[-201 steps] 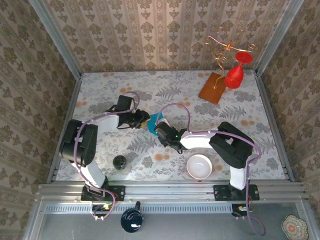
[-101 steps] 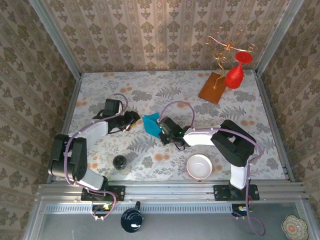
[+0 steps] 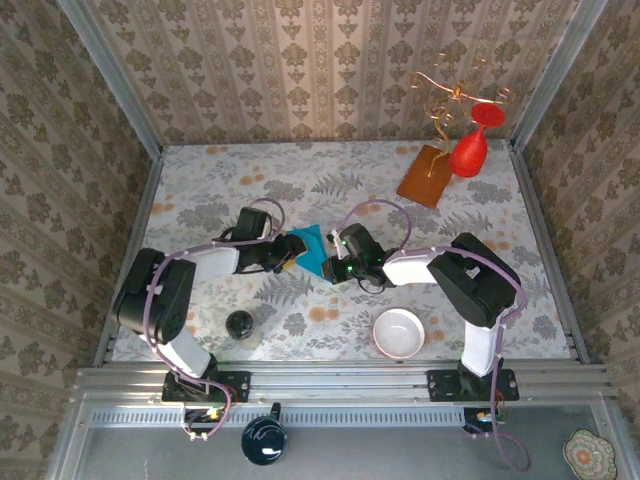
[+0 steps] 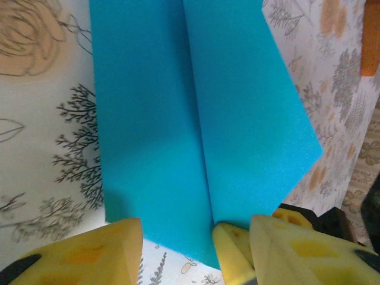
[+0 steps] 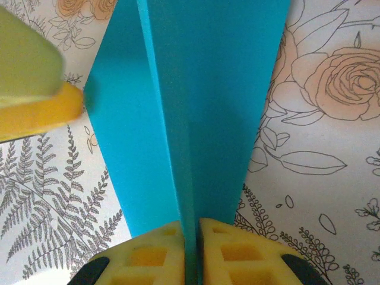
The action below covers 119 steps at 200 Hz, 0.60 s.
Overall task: Fold a paper plane with a square sheet of paper (pick it up from the middle)
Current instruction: Fourth fold the wing at the center of the table.
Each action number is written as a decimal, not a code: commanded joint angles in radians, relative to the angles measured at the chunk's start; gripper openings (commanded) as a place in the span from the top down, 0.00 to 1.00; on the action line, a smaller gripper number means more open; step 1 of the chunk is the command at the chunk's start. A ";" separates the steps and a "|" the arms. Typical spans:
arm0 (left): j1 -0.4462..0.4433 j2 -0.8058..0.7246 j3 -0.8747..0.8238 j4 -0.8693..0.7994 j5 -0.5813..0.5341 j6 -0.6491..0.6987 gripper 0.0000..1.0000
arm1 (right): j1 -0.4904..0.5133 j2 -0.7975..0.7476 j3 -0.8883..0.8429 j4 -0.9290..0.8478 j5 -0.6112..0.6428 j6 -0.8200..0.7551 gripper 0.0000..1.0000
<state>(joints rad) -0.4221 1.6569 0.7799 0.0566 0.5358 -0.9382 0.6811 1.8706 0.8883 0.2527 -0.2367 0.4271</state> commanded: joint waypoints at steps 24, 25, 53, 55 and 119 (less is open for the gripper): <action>-0.027 0.054 0.079 -0.005 0.003 0.073 0.44 | -0.004 0.035 -0.026 -0.070 -0.049 0.018 0.83; -0.026 0.054 0.080 -0.007 0.001 0.074 0.44 | -0.004 0.036 -0.026 -0.070 -0.049 0.018 0.83; -0.026 0.065 0.101 -0.032 -0.012 0.089 0.44 | -0.006 0.036 -0.023 -0.075 -0.050 0.018 0.83; -0.026 0.066 0.103 -0.036 -0.014 0.090 0.44 | -0.007 0.037 -0.023 -0.075 -0.050 0.018 0.83; -0.056 0.118 0.130 -0.084 -0.043 0.119 0.42 | -0.009 0.036 -0.015 -0.079 -0.060 0.021 0.83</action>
<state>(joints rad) -0.4541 1.7481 0.8875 0.0231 0.5121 -0.8547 0.6754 1.8732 0.8883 0.2520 -0.2745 0.4309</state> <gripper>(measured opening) 0.576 0.167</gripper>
